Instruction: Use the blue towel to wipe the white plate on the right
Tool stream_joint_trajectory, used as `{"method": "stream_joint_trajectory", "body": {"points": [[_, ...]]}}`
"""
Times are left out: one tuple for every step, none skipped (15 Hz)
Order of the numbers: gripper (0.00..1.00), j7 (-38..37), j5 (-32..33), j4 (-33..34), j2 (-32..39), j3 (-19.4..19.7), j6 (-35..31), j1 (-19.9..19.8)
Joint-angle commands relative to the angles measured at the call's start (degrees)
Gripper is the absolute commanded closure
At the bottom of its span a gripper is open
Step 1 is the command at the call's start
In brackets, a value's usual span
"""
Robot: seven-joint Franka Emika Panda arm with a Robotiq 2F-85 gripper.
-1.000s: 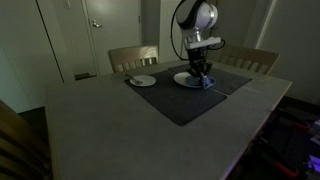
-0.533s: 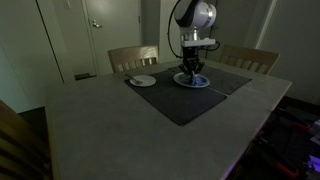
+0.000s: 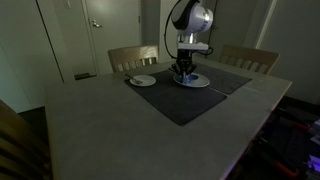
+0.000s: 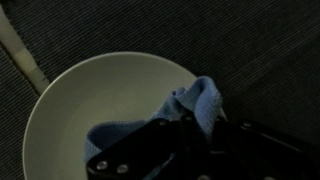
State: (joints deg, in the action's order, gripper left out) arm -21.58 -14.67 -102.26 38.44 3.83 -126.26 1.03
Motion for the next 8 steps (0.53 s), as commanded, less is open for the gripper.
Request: {"method": "stream_joint_trajectory", "body": {"points": [[0.98, 0.29, 2.55, 0.34, -0.1, 1.57, -3.25, -0.44], [0.98, 0.1, 3.39, 0.21, -0.3, 2.19, -3.97, -0.44], [0.98, -0.15, 4.19, 0.08, -0.6, 2.77, -4.16, -0.46], [0.98, -0.86, 4.85, 0.11, -0.74, 3.37, -3.77, -0.4], [0.98, -3.06, 6.31, 0.87, -0.76, 4.51, 0.16, 0.2], [0.98, -4.05, 7.65, 0.41, -1.46, 5.07, 2.47, 0.64], [0.98, -5.34, 9.17, 0.26, -1.87, 5.58, 5.05, 1.09], [0.98, -5.6, 10.15, 0.07, -2.35, 5.47, 8.29, 1.17]]}}
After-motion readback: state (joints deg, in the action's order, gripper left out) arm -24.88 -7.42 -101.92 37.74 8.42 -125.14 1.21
